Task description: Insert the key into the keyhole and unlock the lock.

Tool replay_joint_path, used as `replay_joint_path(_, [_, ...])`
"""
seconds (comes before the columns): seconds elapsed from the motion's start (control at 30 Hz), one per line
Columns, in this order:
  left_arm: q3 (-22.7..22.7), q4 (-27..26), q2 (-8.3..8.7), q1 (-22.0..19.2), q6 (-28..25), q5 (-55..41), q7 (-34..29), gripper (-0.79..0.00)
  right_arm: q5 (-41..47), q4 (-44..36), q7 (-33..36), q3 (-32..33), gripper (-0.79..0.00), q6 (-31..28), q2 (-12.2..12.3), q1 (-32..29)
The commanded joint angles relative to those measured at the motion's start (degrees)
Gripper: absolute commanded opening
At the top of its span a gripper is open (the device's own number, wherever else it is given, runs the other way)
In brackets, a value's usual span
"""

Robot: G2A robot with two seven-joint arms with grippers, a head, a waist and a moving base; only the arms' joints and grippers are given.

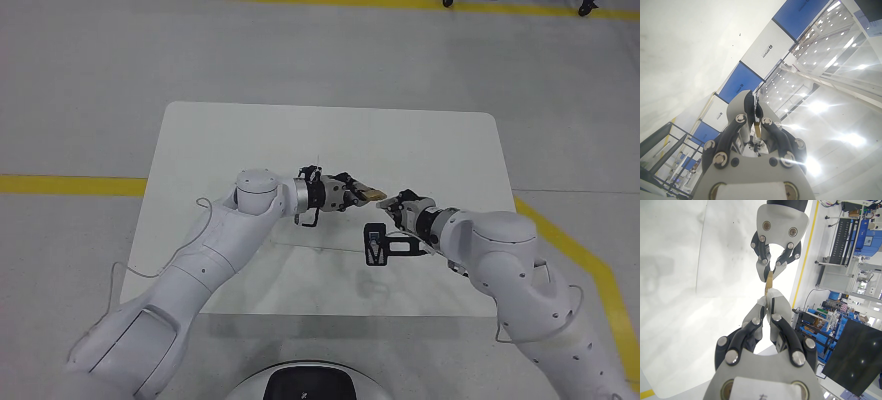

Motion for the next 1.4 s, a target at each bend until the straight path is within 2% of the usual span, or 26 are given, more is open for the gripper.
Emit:
replay_joint_path(0.0, [-0.04,-0.12,-0.02,0.03,0.11,0.22,0.0,-0.785,-0.14,0.01,0.41,-0.23,-0.785,0.0,-0.03,0.09])
replay_joint_path(1.17, [-1.31,-0.66,-0.4,0.45,0.57,1.91,-0.5,-0.785,1.2,4.19,3.4,-4.77,-0.776,0.31,-1.22,4.61])
replay_joint_path(1.2, [-1.38,-0.68,-0.43,0.49,0.54,1.8,-0.5,-0.785,1.36,4.23,3.58,-4.76,-0.422,0.48,-1.28,4.66])
replay_joint_path(1.23, [-1.4,-0.68,-0.45,0.51,0.5,1.84,-0.44,-0.785,1.62,4.2,3.71,-4.67,-0.015,0.67,-1.33,4.68])
replay_joint_path(1.37, [-1.7,-0.53,-0.46,0.48,-0.06,2.32,0.37,-0.785,3.64,3.73,2.97,-3.43,0.0,0.63,-1.34,4.51])
